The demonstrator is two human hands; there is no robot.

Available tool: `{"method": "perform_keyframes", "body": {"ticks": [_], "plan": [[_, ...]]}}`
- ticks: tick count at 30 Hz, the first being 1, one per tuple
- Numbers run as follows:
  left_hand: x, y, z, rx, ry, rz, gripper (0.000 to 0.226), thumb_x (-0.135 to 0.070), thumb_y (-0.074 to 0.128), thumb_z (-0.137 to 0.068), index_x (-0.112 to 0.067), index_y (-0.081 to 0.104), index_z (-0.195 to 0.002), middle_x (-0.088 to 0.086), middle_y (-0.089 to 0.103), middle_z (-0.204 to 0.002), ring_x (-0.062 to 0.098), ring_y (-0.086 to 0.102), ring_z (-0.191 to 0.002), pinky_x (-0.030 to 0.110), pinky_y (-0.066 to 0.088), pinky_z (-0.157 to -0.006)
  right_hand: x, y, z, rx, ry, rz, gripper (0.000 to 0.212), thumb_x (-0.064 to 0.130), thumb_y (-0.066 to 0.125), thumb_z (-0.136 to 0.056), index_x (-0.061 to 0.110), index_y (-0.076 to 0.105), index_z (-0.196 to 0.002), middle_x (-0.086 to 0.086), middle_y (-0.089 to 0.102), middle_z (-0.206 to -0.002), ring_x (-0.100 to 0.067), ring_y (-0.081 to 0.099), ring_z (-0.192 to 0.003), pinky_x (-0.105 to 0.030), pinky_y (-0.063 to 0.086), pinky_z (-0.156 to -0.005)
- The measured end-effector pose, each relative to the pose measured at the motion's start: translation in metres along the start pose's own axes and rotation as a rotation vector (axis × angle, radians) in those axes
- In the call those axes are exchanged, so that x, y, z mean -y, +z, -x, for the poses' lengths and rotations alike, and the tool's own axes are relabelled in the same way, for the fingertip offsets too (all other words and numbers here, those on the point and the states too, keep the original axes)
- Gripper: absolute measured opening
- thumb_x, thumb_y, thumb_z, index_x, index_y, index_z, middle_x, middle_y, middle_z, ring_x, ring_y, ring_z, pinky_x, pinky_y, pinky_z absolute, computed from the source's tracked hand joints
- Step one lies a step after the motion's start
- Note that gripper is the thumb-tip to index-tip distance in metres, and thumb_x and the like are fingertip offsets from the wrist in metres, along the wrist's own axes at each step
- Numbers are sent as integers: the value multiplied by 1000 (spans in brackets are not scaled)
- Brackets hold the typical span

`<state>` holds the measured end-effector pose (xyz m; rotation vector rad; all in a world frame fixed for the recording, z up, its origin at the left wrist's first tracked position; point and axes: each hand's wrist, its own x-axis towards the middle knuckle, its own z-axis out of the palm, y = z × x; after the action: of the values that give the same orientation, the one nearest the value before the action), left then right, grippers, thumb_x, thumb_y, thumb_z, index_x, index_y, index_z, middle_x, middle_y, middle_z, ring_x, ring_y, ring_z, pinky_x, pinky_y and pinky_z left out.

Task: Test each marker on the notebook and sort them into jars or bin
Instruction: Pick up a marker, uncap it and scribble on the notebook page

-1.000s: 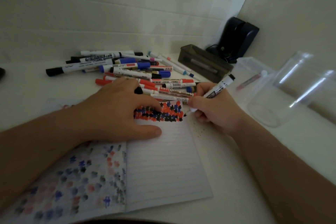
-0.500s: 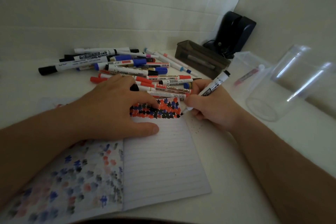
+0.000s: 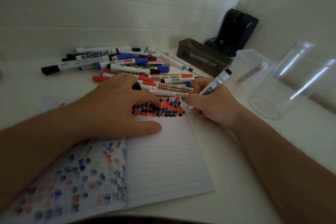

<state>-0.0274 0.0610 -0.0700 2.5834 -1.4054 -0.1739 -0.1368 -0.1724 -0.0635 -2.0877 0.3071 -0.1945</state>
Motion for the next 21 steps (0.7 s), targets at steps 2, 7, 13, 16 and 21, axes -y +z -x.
{"method": "perform_keyframes", "body": {"ticks": [2, 7, 13, 16, 21], "plan": [[0, 0, 0, 3, 0, 3, 78, -103, 28, -56, -74, 36, -129, -27, 32, -107, 2, 32, -104, 31, 35, -90, -1, -2, 0, 17, -4, 13, 23, -1, 70, -86, -2, 52, -72, 8, 66, -60, -10, 58, -53, -30, 50, -55], [0, 1, 1, -28, 8, 0, 76, -101, 28, -61, -72, 37, -130, -25, 34, -105, 2, 33, -103, 32, 37, -91, -7, -3, -5, -5, -6, -121, 38, 2, 70, -89, 19, 53, -59, 2, 66, -62, -15, 53, -54, -27, 44, -50], [-2, 1, 1, -203, 32, 283, 39, -28, 46, -105, -48, 36, -136, -20, 55, -104, -2, 51, -92, 19, 42, -75, -4, -6, -3, 35, -34, -225, 30, -6, 65, -88, 7, 49, -66, 0, 57, -56, -11, 45, -46, -21, 37, -43], [0, 0, 1, -268, 20, 429, 38, -19, 54, -103, -42, 36, -127, -23, 68, -104, -17, 58, -94, 6, 46, -69, -4, -13, -4, 121, -108, -700, 28, -2, 69, -90, 11, 53, -71, -5, 51, -57, -11, 39, -44, -19, 31, -38], [-1, -2, 3, -240, 55, 458, 26, -26, 59, -100, -42, 43, -112, -23, 69, -111, -12, 61, -102, 7, 46, -76, 5, -2, 0, 321, -133, -843, 30, 21, 91, -75, 7, 67, -88, -10, 61, -71, -16, 57, -58, -19, 49, -49]]}}
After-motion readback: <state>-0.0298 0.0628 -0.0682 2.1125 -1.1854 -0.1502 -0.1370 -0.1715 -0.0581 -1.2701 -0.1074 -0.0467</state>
